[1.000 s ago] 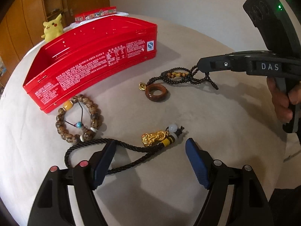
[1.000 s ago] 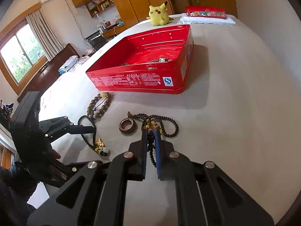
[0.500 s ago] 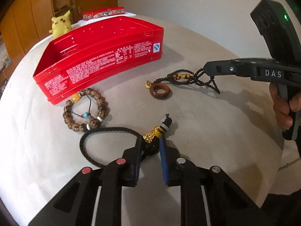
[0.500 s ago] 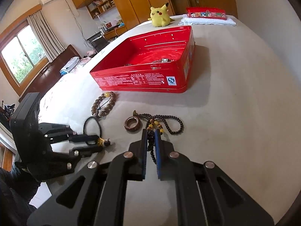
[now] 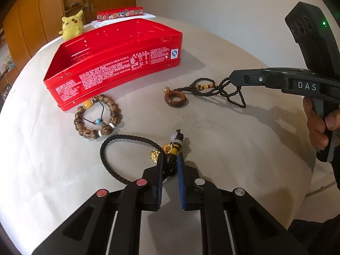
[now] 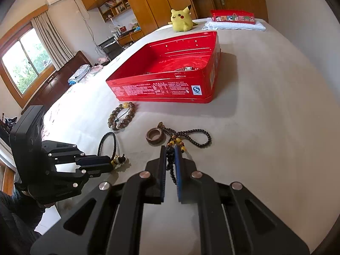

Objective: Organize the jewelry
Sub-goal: 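Lift the cord pendant with the left tool while the right tool lifts the bead necklace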

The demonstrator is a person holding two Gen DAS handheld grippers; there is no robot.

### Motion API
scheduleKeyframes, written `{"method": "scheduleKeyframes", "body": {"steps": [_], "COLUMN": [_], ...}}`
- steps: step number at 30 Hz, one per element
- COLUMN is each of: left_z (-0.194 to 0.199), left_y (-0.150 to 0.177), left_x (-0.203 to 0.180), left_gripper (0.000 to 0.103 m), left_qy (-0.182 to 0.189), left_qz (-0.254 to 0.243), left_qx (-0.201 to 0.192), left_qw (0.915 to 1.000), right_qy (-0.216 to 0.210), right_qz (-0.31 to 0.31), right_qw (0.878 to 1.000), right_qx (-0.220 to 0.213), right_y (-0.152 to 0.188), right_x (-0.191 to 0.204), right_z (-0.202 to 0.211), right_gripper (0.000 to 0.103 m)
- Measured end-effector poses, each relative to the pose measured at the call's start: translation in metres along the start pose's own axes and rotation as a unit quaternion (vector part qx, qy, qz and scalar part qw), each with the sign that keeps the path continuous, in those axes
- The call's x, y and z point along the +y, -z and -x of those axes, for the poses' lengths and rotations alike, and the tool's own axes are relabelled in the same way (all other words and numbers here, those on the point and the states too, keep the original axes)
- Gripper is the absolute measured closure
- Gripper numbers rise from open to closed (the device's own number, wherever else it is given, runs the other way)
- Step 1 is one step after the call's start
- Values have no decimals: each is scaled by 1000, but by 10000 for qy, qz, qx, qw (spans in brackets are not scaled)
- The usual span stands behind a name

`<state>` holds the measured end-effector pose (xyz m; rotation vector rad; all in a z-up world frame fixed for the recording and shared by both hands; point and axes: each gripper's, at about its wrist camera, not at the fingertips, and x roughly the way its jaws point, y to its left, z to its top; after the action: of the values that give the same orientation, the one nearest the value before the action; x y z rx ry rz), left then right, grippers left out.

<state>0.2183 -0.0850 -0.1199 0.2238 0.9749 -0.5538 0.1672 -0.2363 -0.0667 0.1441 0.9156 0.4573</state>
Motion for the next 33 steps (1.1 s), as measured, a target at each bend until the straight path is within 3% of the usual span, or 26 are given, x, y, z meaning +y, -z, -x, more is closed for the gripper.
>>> {"method": "scheduleKeyframes", "body": {"steps": [33], "left_z": [31], "left_y": [8], "left_x": [2], "left_gripper": [92], "left_qy": [-233], "left_qz": [167], "left_qx": [-199], "left_qw": [9994], "right_qy": [-7], "right_qz": [180], "right_qw": [9992], "right_qx": [-344], "right_y": [-1], "right_x": [22], "right_z": [40], "right_gripper": [97]}}
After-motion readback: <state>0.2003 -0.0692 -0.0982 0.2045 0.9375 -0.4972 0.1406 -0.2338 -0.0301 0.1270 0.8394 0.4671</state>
